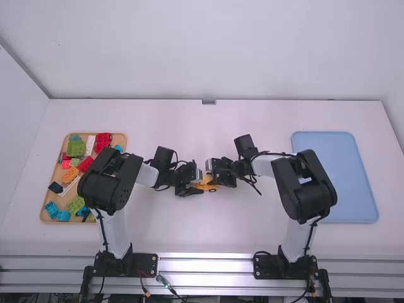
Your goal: Assemble lego blocks to make yellow taxi
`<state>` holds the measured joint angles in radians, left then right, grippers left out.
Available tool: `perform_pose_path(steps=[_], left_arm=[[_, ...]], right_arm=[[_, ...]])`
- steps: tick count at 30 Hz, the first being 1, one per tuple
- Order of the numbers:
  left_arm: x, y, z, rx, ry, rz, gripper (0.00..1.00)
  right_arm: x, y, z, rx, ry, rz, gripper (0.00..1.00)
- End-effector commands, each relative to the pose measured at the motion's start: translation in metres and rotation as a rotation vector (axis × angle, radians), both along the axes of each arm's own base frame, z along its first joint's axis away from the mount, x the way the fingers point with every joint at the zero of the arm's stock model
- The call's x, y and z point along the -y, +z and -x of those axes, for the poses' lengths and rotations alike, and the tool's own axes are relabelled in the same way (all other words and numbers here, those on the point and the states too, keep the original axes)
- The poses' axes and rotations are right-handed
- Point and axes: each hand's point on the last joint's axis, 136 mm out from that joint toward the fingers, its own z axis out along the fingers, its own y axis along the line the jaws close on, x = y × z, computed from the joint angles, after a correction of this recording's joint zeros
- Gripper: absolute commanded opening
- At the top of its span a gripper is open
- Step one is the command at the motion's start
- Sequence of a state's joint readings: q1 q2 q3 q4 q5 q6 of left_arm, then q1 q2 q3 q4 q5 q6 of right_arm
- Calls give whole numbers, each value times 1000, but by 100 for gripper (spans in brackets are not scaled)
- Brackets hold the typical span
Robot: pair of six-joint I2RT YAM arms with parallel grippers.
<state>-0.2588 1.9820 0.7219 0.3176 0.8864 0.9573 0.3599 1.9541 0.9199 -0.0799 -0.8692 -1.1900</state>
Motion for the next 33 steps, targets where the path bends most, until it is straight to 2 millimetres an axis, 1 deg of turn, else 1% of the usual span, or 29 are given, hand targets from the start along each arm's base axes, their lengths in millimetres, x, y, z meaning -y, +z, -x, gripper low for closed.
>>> perform_pose_path(steps=[1, 11, 14, 18, 21, 25, 30, 33], left_arm=[[-5, -13, 5, -55, 30, -42, 45], [-5, -13, 5, -54, 32, -44, 45], [-6, -13, 3, -53, 44, -48, 45], [-9, -16, -5, -75, 107, -68, 44], [-9, -16, -4, -67, 96, -68, 44], [-8, -15, -5, -69, 98, -67, 44], [-9, -16, -4, -74, 98, -69, 44], [-9, -17, -2, -79, 96, -73, 42]], right_arm=[[1, -3, -4, -15, -11, 6, 23], [15, 3, -10, -45, -66, 12, 24], [15, 2, -6, -50, -52, 18, 23], [18, 1, -7, -55, -63, 23, 22], [18, 1, -6, -60, -61, 25, 22], [23, -3, -10, -52, -79, 55, 22], [24, -3, -10, -49, -79, 55, 21], [25, -5, -11, -47, -84, 67, 21]])
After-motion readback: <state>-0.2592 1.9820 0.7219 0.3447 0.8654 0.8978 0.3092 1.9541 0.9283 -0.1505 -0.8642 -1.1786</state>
